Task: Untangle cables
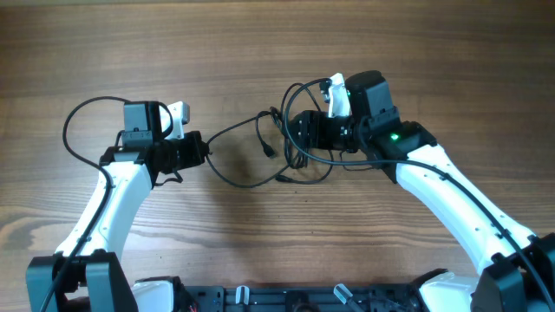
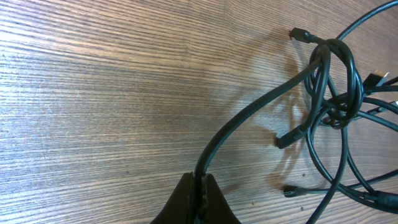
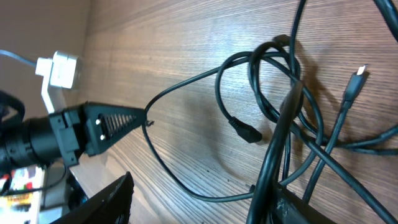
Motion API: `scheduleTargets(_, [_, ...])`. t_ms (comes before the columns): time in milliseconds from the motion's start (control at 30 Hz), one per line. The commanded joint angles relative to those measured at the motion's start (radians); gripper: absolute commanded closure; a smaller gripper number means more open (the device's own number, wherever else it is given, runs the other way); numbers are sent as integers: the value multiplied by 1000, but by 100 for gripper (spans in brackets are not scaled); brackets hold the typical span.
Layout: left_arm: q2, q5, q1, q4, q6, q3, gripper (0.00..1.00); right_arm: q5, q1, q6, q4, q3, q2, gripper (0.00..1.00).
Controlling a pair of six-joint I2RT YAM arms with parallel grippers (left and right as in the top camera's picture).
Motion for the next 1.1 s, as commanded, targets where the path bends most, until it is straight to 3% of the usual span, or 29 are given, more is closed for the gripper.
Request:
scheduleTargets(0, [10,-14,-4,1,-9,-5,96,-30,23,-82,5,12,13,36])
scheduleTargets(100, [10,-15,-18,2,-8,-5,96,114,52,-82,6,12,15,34])
scheduleTargets(133, [10,-16,-24,2,-8,-5,96,212,66,-82,1,12,15,24])
scheduleTargets(167, [10,-16,-29,4,-8,-5,96,299,82,-82,-9,12,17,22])
scheduleTargets(400, [10,-16,-35,8,-8,-5,96,645,105,-142,-137,15,26,22])
scheduleTargets(467, [10,-16,-35,10,-8,-5,96,611,105,-180,-138,51,24,22])
scheduleTargets(633, [10,-16,-35,10,-8,-5,96,295,113,-269,-80,168,24,20])
scheduleTargets(833, [10,-16,-35,9,-8,-5,96,296,134,-311,-44,175,64,17])
scheduleTargets(1067, [10,-16,-35,9,-8,-5,96,221,209,-359,18,175,243,24])
